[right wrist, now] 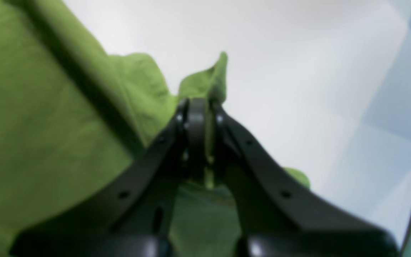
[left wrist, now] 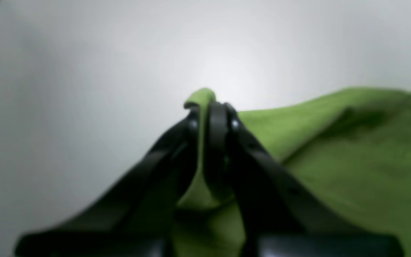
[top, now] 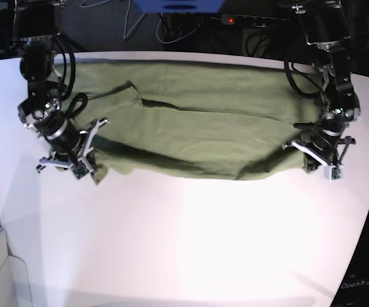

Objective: Fold the T-shirt properly
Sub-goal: 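Lift the hem and fold it over toward the collar with both grippers, then lower the hem onto the folded shirt and open both grippers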

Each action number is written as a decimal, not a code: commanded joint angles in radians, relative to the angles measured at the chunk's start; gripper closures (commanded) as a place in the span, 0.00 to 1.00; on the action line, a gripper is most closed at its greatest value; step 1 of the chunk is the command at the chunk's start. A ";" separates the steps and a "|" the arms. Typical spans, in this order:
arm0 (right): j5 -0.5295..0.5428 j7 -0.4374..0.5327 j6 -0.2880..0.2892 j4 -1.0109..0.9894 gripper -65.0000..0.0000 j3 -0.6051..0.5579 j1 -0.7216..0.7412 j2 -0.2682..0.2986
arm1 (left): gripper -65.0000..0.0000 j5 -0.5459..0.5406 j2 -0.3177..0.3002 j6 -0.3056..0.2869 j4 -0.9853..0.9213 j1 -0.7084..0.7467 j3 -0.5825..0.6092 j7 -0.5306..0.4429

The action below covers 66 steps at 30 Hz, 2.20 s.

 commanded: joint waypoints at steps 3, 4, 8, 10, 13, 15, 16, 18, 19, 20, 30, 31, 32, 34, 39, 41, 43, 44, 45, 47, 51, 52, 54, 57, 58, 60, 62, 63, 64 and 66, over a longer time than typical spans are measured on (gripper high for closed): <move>0.008 0.028 -0.002 0.104 0.98 0.023 -0.036 0.011 | 0.96 -0.010 -0.012 -0.001 0.078 0.019 -0.004 -0.029; 0.008 0.028 -0.002 0.129 0.98 0.030 -0.058 0.011 | 0.96 -0.010 -0.010 -0.001 0.095 0.035 -0.004 -0.029; 0.008 0.030 -0.001 0.226 0.98 0.066 -0.150 0.008 | 0.96 -0.010 -0.010 0.000 0.174 0.101 -0.006 -0.029; 0.010 0.032 -0.001 0.261 0.98 0.067 -0.185 0.008 | 0.96 -0.010 -0.009 0.000 0.206 0.130 -0.006 -0.032; 0.010 0.035 -0.001 0.279 0.98 0.069 -0.228 0.007 | 0.96 -0.010 0.005 -0.001 0.241 0.167 -0.011 -0.035; 0.011 0.036 -0.001 0.279 0.98 0.069 -0.253 0.007 | 0.96 -0.010 0.016 -0.003 0.256 0.191 -0.041 -0.037; 0.013 0.039 -0.001 0.279 0.98 0.069 -0.266 0.002 | 0.96 -0.010 0.025 -0.004 0.267 0.202 -0.057 -0.039; 0.010 0.071 -0.001 0.279 0.98 0.070 -0.296 -0.009 | 0.96 -0.010 0.037 -0.004 0.282 0.217 -0.089 -0.039; 0.010 0.090 -0.001 0.279 0.98 0.078 -0.309 -0.013 | 0.96 -0.010 0.039 -0.004 0.287 0.223 -0.099 -0.039; 0.010 0.110 -0.001 0.279 0.98 0.086 -0.328 -0.015 | 0.96 -0.010 0.039 -0.004 0.287 0.226 -0.104 -0.039; 0.010 0.220 -0.001 0.279 0.98 0.132 -0.434 -0.035 | 0.96 -0.010 0.029 -0.004 0.289 0.297 -0.112 -0.106; 0.010 0.233 -0.001 0.279 0.98 0.136 -0.443 -0.035 | 0.96 -0.010 0.031 -0.004 0.289 0.303 -0.112 -0.115; 0.010 0.242 -0.001 0.279 0.98 0.144 -0.452 -0.035 | 0.96 -0.010 0.031 -0.004 0.289 0.308 -0.112 -0.121; 0.010 0.257 -0.001 0.279 0.98 0.162 -0.469 -0.035 | 0.96 -0.010 0.031 -0.004 0.289 0.314 -0.112 -0.124; 0.010 0.297 -0.001 0.279 0.98 0.182 -0.504 -0.035 | 0.96 -0.010 0.028 -0.006 0.295 0.314 -0.112 -0.124; 0.010 0.297 -0.001 0.279 0.98 0.190 -0.507 -0.035 | 0.96 -0.010 0.028 -0.006 0.313 0.315 -0.115 -0.123; 0.010 0.297 -0.001 0.279 0.98 0.196 -0.517 -0.035 | 0.96 -0.010 0.031 -0.006 0.336 0.320 -0.135 -0.117; 0.010 0.297 -0.001 0.285 0.98 0.196 -0.523 -0.035 | 0.96 -0.010 0.034 -0.006 0.350 0.320 -0.144 -0.117; 0.010 0.297 -0.001 0.295 0.98 0.196 -0.527 -0.035 | 0.96 -0.010 0.036 -0.006 0.358 0.320 -0.149 -0.117; 0.010 0.297 -0.001 0.308 0.99 0.196 -0.537 -0.035 | 0.96 -0.010 0.034 -0.006 0.364 0.320 -0.152 -0.117; 0.010 0.309 -0.001 0.321 0.99 0.196 -0.549 -0.035 | 0.96 -0.010 0.029 -0.006 0.361 0.320 -0.152 -0.117; 0.010 0.315 -0.001 0.321 0.99 0.196 -0.550 -0.035 | 0.96 -0.010 0.029 -0.006 0.359 0.320 -0.152 -0.117; 0.010 0.318 -0.001 0.321 0.99 0.196 -0.556 -0.036 | 0.96 -0.010 0.032 -0.006 0.358 0.320 -0.152 -0.117; 0.010 0.331 -0.001 0.324 0.99 0.196 -0.575 -0.036 | 0.96 -0.010 0.036 -0.006 0.358 0.338 -0.152 -0.117; 0.010 0.349 -0.001 0.322 0.99 0.196 -0.578 -0.036 | 0.96 -0.010 0.036 -0.006 0.362 0.344 -0.152 -0.120; 0.008 0.380 -0.001 0.321 0.99 0.196 -0.596 -0.047 | 0.97 -0.010 0.036 -0.006 0.364 0.357 -0.149 -0.123; 0.008 0.403 -0.001 0.321 0.99 0.210 -0.615 -0.062 | 0.97 -0.010 0.037 -0.006 0.365 0.368 -0.149 -0.123; 0.008 0.415 -0.001 0.319 0.99 0.218 -0.619 -0.070 | 0.97 -0.010 0.037 -0.006 0.367 0.371 -0.150 -0.123; 0.008 0.423 -0.001 0.319 0.99 0.219 -0.621 -0.078 | 0.97 -0.010 0.037 -0.006 0.367 0.372 -0.150 -0.124; 0.008 0.427 -0.001 0.319 0.99 0.230 -0.635 -0.082 | 0.97 -0.010 0.037 -0.006 0.359 0.372 -0.152 -0.124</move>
